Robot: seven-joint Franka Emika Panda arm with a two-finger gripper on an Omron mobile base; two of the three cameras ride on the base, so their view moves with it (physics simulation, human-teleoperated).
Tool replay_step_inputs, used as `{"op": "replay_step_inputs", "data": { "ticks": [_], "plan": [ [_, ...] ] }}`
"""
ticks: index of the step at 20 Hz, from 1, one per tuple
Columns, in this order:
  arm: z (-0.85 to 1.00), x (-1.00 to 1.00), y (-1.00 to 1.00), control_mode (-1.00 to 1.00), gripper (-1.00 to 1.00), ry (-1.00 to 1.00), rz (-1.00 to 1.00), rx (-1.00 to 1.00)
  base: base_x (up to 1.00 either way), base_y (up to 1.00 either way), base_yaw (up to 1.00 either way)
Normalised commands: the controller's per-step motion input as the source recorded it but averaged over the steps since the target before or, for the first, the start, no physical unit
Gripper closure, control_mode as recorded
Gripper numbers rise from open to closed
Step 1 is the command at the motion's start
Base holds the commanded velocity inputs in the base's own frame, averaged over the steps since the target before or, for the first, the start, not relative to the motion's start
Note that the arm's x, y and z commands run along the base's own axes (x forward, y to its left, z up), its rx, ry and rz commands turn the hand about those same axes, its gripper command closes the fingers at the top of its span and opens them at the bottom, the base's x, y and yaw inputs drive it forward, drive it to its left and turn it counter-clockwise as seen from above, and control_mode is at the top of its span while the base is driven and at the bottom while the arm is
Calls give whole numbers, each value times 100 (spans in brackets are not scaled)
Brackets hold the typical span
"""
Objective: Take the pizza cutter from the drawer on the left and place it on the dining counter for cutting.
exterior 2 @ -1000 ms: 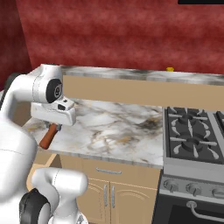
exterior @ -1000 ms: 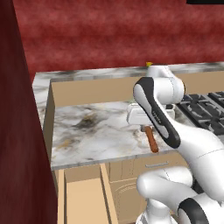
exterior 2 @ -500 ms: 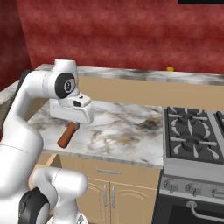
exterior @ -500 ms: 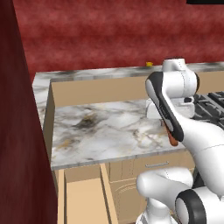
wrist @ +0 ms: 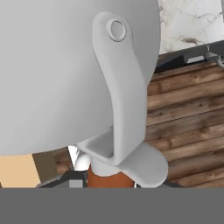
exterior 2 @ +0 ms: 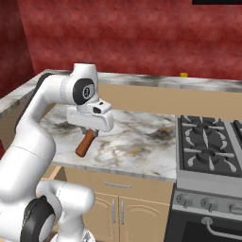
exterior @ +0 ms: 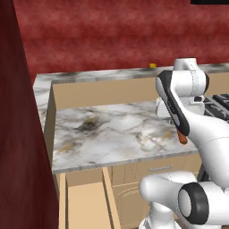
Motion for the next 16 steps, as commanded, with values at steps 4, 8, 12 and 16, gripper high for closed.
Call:
{"op": "replay_step_inputs", "data": {
  "ticks": [4, 8, 12, 16],
  "plan": [
    [0, 9, 0, -100, 100, 0, 0, 0, 0, 0, 0],
    [0, 0, 0, -100, 100, 0, 0, 0, 0, 0, 0],
    [0, 0, -4, 100, 100, 0, 0, 0, -6, -12, 0],
    [0, 0, 0, 100, 100, 0, 0, 0, -47, -94, 0]
  ]
}}
